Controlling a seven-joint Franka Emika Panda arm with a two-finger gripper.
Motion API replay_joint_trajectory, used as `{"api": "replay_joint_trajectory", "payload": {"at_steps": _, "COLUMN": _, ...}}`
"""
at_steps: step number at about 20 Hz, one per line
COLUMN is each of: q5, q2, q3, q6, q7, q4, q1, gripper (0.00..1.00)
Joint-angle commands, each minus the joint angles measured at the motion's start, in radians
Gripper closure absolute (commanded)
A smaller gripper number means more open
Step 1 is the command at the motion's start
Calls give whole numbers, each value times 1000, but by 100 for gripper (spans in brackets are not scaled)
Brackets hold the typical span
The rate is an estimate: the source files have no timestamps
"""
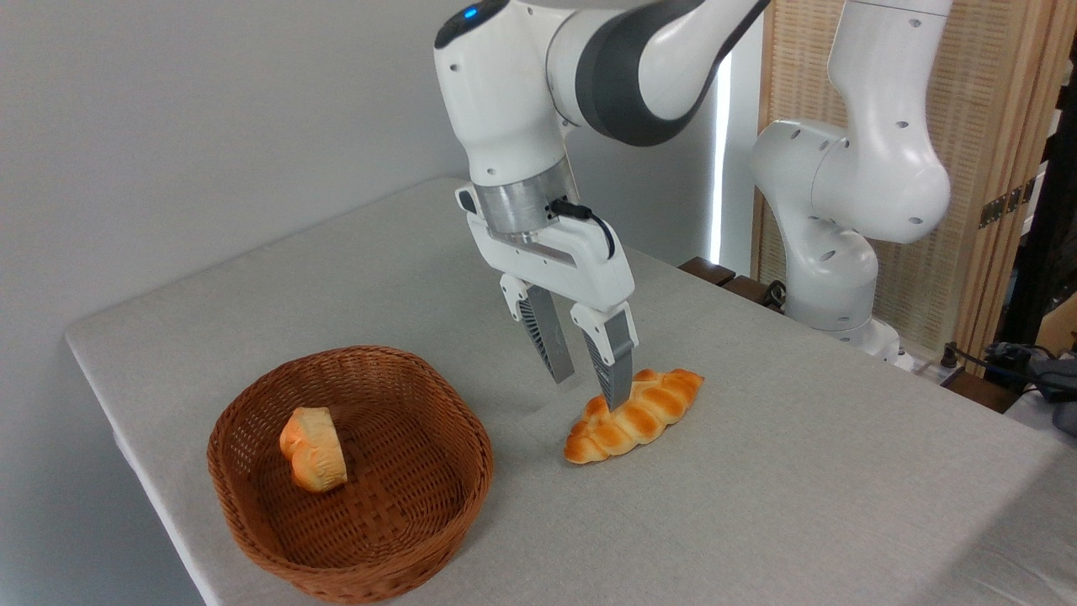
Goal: Put bread into the basket
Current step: 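Close the gripper fingers around the middle of the braided roll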
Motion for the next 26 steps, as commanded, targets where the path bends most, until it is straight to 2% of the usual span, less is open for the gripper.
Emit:
{"api": "replay_joint_trajectory", "payload": {"at_steps": 1, "q5": 17, "q2": -15, "q3": 42, "q6": 30, "q7": 33, "q4": -22, "q1": -3, "gripper": 0}}
{"api": "replay_joint_trajectory", "payload": {"at_steps": 4, "q5": 17, "q2": -7, "q3": 48, "q6": 30, "q7": 69, "q4": -24, "q1": -3, "gripper": 0}}
{"api": "replay_joint_trajectory", "payload": {"at_steps": 22, "q5": 15, "q2": 62, "q3": 48, "q6": 73, "q7": 76, "q4": -39, "q1": -3, "gripper": 1}}
{"api": "replay_joint_trajectory", "payload": {"at_steps": 26, "q5": 15, "q2": 62, "q3": 50, "q6": 73, "q7": 113, "q4": -39, "q1": -3, "gripper": 30}}
